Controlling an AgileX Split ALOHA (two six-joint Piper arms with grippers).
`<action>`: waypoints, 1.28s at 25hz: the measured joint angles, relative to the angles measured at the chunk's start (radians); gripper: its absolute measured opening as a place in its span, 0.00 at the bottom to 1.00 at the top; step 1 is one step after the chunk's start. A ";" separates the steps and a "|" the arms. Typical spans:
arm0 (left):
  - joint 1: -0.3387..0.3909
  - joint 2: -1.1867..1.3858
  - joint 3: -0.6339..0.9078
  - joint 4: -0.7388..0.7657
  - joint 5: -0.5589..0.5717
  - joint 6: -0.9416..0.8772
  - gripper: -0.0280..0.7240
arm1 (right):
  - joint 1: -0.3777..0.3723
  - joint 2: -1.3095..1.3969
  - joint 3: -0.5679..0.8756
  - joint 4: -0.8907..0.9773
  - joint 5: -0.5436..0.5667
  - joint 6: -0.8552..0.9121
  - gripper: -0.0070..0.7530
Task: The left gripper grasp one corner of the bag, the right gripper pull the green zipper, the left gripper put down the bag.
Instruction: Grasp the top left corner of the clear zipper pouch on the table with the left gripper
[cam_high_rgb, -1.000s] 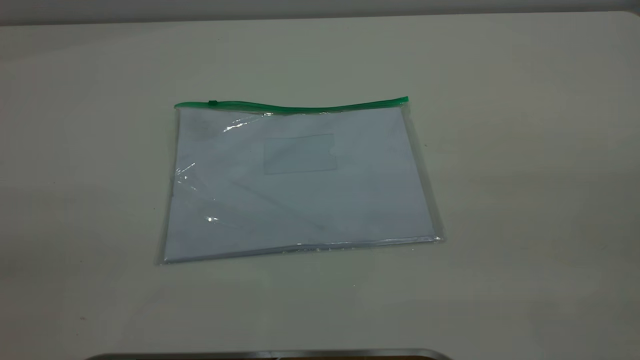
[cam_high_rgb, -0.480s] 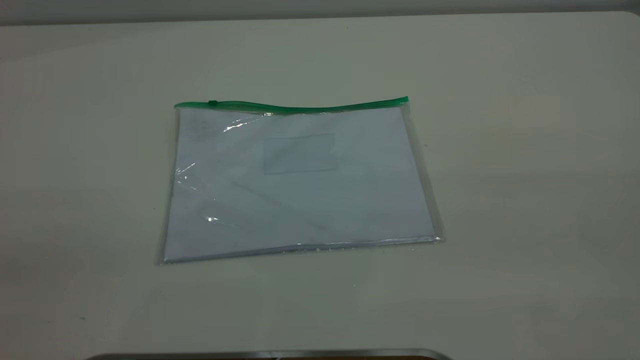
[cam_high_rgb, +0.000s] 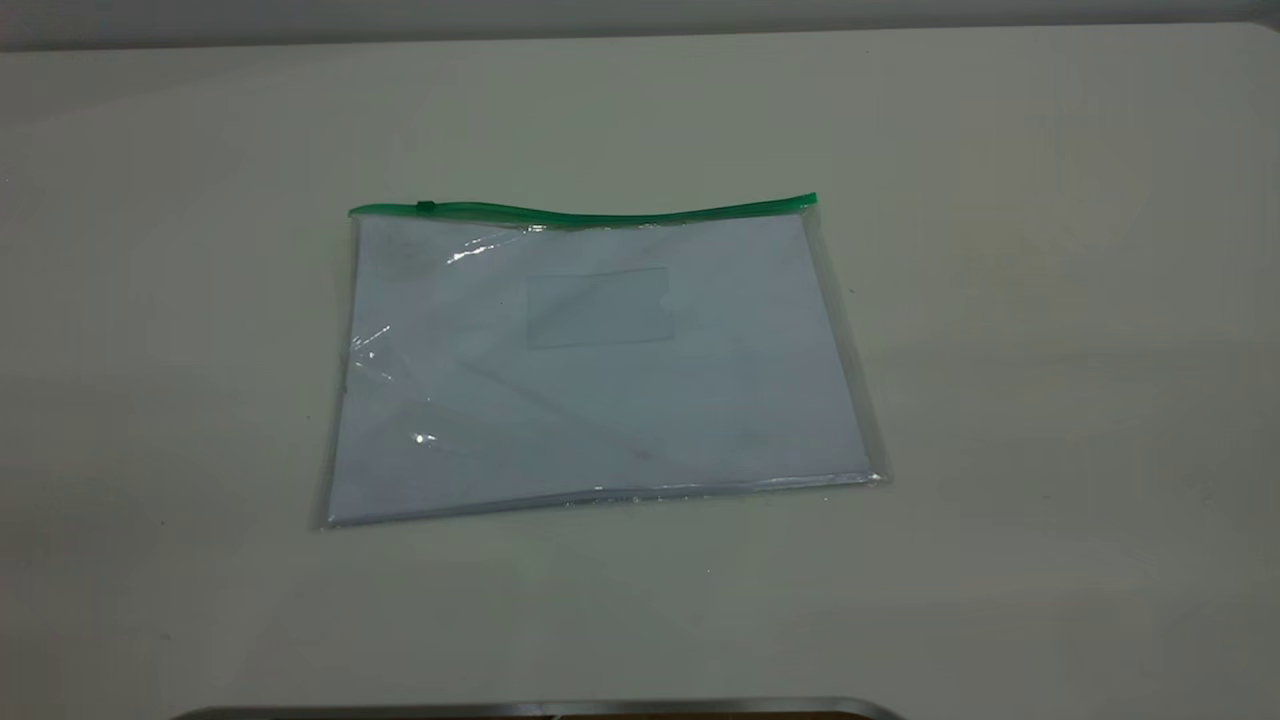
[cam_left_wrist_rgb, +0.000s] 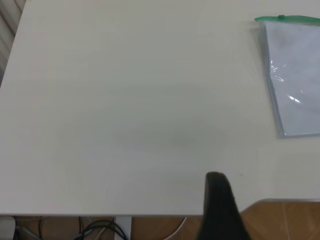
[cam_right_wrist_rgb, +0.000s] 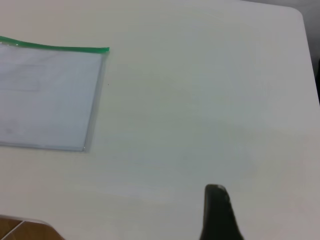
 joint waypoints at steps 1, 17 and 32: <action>0.000 0.000 0.000 0.000 0.000 0.000 0.78 | 0.000 0.000 0.000 0.000 0.000 0.000 0.69; 0.000 0.041 -0.022 -0.066 -0.001 -0.021 0.78 | 0.000 0.059 -0.016 0.150 -0.087 -0.002 0.69; 0.000 0.917 -0.131 -0.149 -0.424 0.104 0.82 | 0.000 0.914 -0.019 0.650 -0.575 -0.625 0.79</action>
